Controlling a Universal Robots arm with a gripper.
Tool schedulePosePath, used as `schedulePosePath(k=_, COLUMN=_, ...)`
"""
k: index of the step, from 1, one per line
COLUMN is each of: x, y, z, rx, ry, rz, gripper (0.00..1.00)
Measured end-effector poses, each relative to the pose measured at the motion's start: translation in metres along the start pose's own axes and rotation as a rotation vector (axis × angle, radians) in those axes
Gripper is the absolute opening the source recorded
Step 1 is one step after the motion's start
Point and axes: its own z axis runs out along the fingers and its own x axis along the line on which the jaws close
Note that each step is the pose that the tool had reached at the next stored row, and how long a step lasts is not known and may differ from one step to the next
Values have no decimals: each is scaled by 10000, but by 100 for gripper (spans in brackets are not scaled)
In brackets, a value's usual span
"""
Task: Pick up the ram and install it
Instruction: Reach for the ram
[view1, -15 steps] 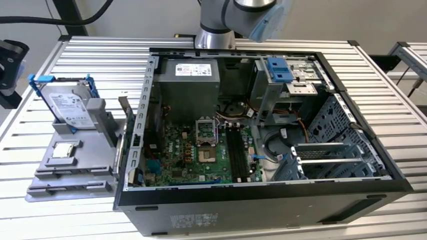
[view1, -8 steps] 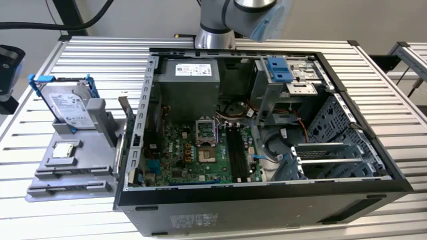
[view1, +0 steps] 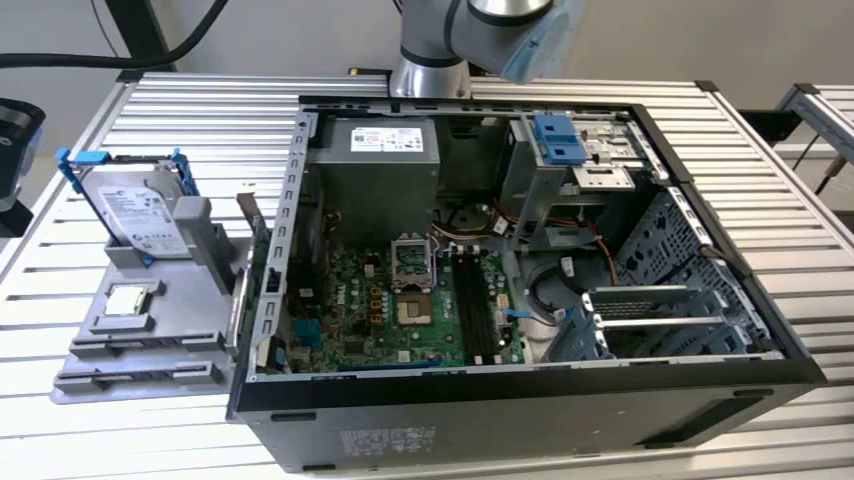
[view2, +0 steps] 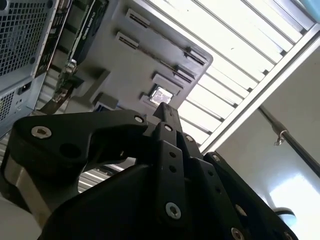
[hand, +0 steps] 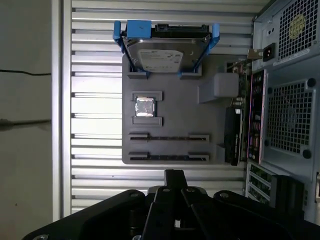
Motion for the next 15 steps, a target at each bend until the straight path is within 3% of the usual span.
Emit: schedulePosePath(k=15, x=0, y=-12, z=3, rx=-1, ry=5, rz=-100, gripper=0)
